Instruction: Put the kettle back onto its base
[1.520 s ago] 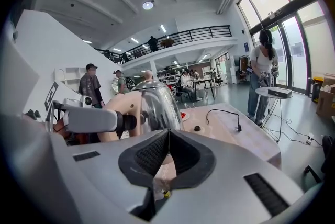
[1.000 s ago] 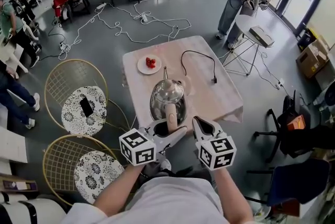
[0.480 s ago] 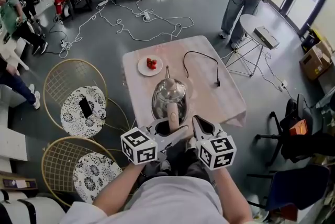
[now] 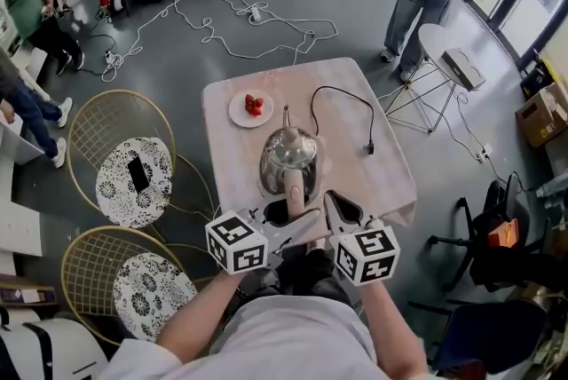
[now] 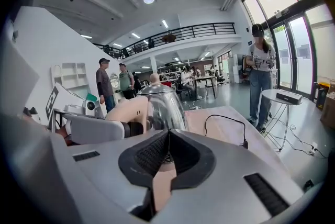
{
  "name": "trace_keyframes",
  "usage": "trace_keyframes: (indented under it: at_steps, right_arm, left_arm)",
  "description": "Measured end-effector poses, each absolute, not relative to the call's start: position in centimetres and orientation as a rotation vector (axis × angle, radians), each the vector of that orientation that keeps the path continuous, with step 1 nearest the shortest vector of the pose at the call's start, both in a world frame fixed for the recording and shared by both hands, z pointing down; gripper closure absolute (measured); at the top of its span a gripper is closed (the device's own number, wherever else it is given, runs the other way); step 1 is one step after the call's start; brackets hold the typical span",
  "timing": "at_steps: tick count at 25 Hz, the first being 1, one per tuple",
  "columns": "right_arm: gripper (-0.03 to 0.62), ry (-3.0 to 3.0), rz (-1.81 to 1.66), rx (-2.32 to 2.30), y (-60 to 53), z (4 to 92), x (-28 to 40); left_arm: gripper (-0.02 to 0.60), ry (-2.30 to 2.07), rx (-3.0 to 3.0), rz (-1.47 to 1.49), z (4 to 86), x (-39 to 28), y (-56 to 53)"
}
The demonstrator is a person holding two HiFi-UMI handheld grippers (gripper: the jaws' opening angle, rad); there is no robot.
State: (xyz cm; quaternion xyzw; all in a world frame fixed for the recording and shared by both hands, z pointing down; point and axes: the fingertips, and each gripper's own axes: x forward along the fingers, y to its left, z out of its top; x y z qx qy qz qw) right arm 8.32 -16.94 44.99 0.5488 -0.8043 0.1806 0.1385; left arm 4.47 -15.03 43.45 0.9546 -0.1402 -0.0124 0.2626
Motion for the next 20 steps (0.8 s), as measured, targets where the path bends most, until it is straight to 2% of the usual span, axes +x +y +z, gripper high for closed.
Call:
trace_keyframes:
  at_steps: [20]
  right_arm:
    - [0.589,-2.299,0.570,1.443,-23.8,48.5,12.7]
  left_arm:
    - [0.412,-0.475,2.518,-0.054,47.4,8.5,-22.6]
